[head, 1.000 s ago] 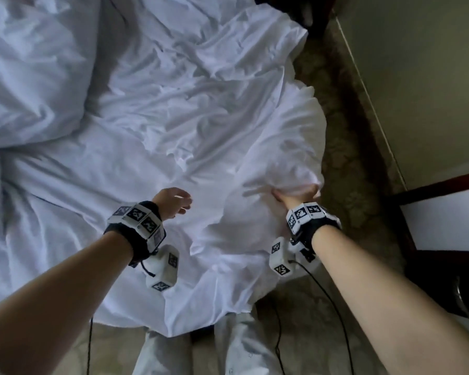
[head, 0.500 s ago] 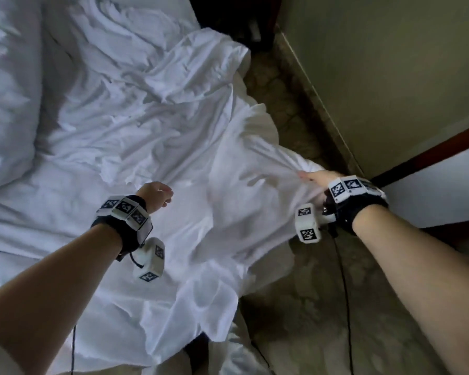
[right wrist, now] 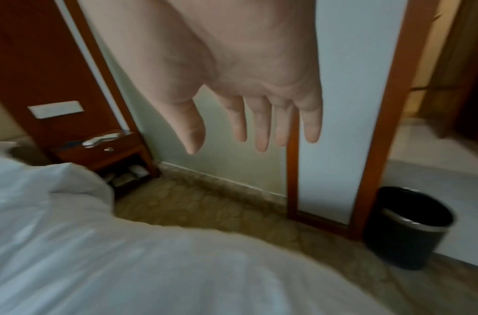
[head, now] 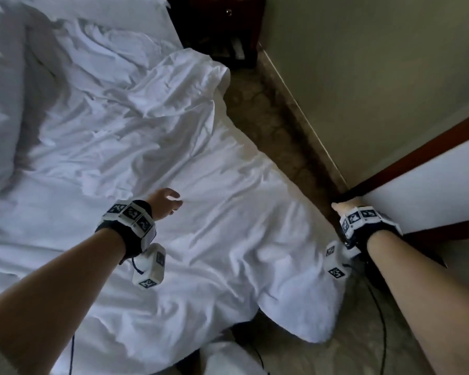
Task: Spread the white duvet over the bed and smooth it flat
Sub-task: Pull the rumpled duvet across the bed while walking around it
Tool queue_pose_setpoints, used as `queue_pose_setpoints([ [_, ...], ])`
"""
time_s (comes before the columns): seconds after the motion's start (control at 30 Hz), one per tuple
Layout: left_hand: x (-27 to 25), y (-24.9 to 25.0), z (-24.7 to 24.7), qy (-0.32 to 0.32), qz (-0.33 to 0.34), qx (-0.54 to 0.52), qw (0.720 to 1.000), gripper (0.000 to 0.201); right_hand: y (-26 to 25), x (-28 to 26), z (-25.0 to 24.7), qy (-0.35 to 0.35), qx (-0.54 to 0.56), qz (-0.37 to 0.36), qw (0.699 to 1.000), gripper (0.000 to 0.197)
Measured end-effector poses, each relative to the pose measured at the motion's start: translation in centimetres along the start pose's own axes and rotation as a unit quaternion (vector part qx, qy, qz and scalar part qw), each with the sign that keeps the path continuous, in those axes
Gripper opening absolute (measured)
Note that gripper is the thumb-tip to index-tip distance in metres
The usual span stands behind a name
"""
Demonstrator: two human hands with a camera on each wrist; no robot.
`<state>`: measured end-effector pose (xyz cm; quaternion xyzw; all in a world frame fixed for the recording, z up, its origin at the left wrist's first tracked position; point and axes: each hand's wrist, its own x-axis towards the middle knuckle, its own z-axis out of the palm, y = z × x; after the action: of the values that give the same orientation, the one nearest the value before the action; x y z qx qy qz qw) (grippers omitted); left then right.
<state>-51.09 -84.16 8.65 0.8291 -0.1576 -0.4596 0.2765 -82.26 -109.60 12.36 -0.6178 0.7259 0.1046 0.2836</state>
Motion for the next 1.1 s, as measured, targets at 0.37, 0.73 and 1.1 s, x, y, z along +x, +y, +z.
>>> queue_pose_setpoints([
  [0.37, -6.6, -6.1, -10.4, 0.132, -0.007, -0.082, 0.988, 0.032, -18.1, -12.0, 7.3, -0.066, -0.066, -0.265, 0.960, 0.040],
  [0.73, -25.2, -25.5, -26.3, 0.327, -0.025, -0.192, 0.925, 0.027, -28.1, -40.9, 18.1, -0.119, -0.119, -0.455, 0.874, 0.034],
  [1.1, -43.5, -50.5, -36.1, 0.416, -0.129, -0.247, 0.865, 0.031, -29.3, -66.3, 36.7, -0.221, -0.122, -0.545, 0.800, 0.039],
])
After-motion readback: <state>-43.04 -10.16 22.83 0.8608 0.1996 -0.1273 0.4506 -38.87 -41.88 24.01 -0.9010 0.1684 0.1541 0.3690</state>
